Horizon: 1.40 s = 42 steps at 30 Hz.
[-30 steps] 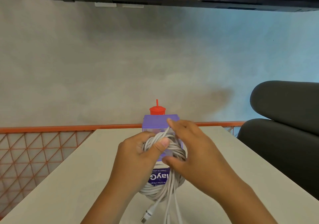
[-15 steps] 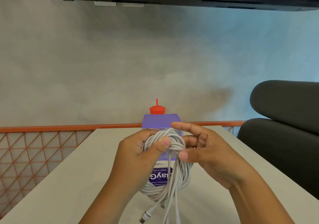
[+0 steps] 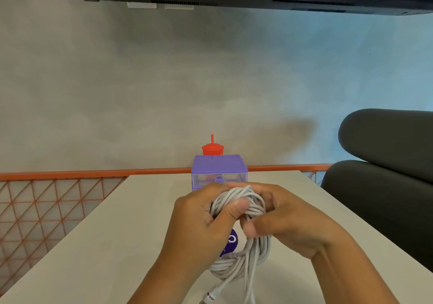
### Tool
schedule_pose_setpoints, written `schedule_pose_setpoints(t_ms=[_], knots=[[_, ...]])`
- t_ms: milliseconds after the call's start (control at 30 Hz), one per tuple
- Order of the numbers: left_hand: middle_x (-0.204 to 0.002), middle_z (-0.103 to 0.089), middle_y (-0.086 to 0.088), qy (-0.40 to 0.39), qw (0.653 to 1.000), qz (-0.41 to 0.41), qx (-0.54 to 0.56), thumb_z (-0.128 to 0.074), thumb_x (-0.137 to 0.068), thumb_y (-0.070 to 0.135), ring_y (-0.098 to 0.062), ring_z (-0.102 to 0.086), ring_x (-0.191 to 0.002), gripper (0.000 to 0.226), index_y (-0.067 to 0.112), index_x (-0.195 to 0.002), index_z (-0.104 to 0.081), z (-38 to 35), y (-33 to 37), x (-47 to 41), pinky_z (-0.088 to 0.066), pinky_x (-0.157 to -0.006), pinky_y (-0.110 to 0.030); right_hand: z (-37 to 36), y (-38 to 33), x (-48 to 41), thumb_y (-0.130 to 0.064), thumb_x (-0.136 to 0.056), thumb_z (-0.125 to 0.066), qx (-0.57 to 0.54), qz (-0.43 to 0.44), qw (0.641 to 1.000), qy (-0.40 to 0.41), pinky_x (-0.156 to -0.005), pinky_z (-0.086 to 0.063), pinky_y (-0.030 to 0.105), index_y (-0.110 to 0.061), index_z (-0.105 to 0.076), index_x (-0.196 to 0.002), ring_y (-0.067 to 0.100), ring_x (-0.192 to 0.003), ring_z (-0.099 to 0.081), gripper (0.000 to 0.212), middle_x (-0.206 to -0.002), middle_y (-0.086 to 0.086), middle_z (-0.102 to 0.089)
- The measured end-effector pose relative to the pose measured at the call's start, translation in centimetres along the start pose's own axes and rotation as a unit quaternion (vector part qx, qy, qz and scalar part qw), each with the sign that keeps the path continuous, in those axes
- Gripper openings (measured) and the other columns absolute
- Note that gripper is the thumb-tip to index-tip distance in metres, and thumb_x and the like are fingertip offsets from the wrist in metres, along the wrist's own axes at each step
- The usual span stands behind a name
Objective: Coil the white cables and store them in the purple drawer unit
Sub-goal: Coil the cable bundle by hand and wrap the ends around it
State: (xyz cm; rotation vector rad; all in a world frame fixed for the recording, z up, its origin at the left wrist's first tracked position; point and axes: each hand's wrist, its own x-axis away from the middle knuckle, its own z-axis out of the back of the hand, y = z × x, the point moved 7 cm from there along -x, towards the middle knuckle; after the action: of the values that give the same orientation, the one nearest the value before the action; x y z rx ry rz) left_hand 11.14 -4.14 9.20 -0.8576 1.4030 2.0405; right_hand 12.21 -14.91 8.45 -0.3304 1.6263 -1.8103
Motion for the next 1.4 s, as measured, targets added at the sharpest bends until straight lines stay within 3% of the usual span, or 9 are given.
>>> schedule_pose_setpoints(t_ms=[300, 433, 533, 633, 833, 1067, 1167, 1333, 1400], knots=[[-0.076, -0.069, 0.009, -0.024, 0.998, -0.046, -0.033, -0.057, -0.076, 0.052, -0.013, -0.065, -0.069, 0.023, 0.035, -0.088, -0.067, -0.9, 0.5, 0.5, -0.051, -0.061, -0.033, 0.1, 0.5, -0.1, 0.009, -0.061, -0.064, 0.069, -0.02, 0.997, 0.012, -0.071, -0.053, 0.027, -0.002, -0.067, -0.095, 0.018, -0.08, -0.065, 0.036, -0.088, 0.008, -0.07], [-0.074, -0.067, 0.011, -0.012, 0.993, -0.07, -0.093, -0.056, -0.078, 0.051, -0.008, -0.063, -0.067, 0.028, 0.028, -0.092, -0.065, -0.7, 0.7, 0.4, -0.05, -0.058, -0.024, 0.5, 0.4, -0.1, 0.015, -0.066, -0.064, 0.125, -0.028, 0.99, 0.059, -0.068, -0.055, 0.027, -0.008, -0.069, -0.091, 0.016, -0.073, -0.067, 0.035, -0.081, 0.004, -0.071], [-0.071, -0.064, 0.021, 0.047, 0.993, -0.045, -0.101, -0.058, -0.076, 0.05, 0.003, -0.059, -0.064, 0.021, 0.032, -0.081, -0.068, 0.7, 0.3, 0.0, -0.039, -0.055, -0.003, 0.9, 0.1, -0.6, 0.003, -0.068, -0.063, 0.227, 0.012, 0.952, 0.203, -0.073, -0.054, 0.037, -0.019, -0.066, -0.095, 0.021, -0.079, -0.064, 0.035, -0.088, 0.005, -0.069], [-0.068, -0.063, 0.022, 0.096, 0.991, -0.013, -0.092, -0.061, -0.075, 0.044, 0.001, -0.057, -0.061, 0.007, 0.037, -0.072, -0.063, 1.9, 0.0, -0.2, -0.036, -0.053, -0.003, 0.7, -0.2, -0.4, -0.016, -0.079, -0.062, 0.342, 0.009, 0.886, 0.312, -0.084, -0.047, 0.023, -0.033, -0.048, -0.125, 0.009, -0.099, -0.054, 0.051, -0.118, -0.009, -0.051], [-0.066, -0.062, 0.018, 0.145, 0.982, -0.015, -0.121, -0.058, -0.079, 0.043, 0.002, -0.058, -0.07, 0.022, 0.024, -0.08, -0.069, 2.5, -0.5, 0.1, -0.038, -0.056, -0.001, -0.8, -0.2, -0.5, -0.043, -0.095, -0.036, 0.492, -0.064, 0.813, 0.304, -0.073, -0.042, 0.026, -0.031, -0.011, -0.143, 0.016, -0.104, -0.055, 0.056, -0.121, -0.005, -0.054], [-0.089, -0.073, 0.005, 0.154, 0.972, -0.021, -0.179, -0.061, -0.078, 0.044, -0.002, -0.062, -0.072, 0.046, 0.015, -0.113, -0.067, 1.5, -0.8, 0.6, -0.036, -0.066, 0.006, -0.5, 0.7, -0.8, -0.024, -0.096, -0.039, 0.493, -0.122, 0.835, 0.211, -0.077, -0.041, 0.028, -0.028, -0.007, -0.147, 0.021, -0.109, -0.054, 0.061, -0.128, 0.003, -0.053], [-0.078, -0.067, 0.012, 0.144, 0.971, -0.034, -0.186, -0.064, -0.078, 0.035, -0.004, -0.06, -0.072, 0.056, 0.02, -0.13, -0.053, 0.9, -0.7, 0.8, -0.034, -0.063, 0.006, 0.5, 1.3, -0.3, -0.016, -0.093, -0.041, 0.445, -0.13, 0.867, 0.18, -0.088, -0.045, 0.024, -0.035, -0.009, -0.147, 0.017, -0.11, -0.053, 0.065, -0.133, -0.002, -0.051], [-0.086, -0.072, 0.007, 0.167, 0.978, -0.007, -0.125, -0.055, -0.079, 0.053, -0.004, -0.061, -0.079, 0.05, 0.045, -0.127, -0.042, 1.5, -2.1, 0.8, -0.047, -0.064, -0.012, 0.2, 1.7, -0.5, -0.02, -0.095, -0.04, 0.42, -0.133, 0.883, 0.162, -0.088, -0.043, 0.023, -0.037, -0.002, -0.147, 0.014, -0.106, -0.054, 0.066, -0.129, -0.003, -0.052], [-0.093, -0.071, 0.01, 0.168, 0.98, 0.02, -0.108, -0.06, -0.081, 0.055, 0.001, -0.062, -0.077, 0.037, 0.039, -0.114, -0.063, 1.4, -2.5, 0.9, -0.047, -0.067, -0.007, -0.2, 1.5, -0.7, -0.033, -0.094, -0.041, 0.428, -0.117, 0.872, 0.206, -0.077, -0.043, 0.023, -0.03, 0.0, -0.147, 0.016, -0.102, -0.055, 0.068, -0.121, -0.002, -0.056]])
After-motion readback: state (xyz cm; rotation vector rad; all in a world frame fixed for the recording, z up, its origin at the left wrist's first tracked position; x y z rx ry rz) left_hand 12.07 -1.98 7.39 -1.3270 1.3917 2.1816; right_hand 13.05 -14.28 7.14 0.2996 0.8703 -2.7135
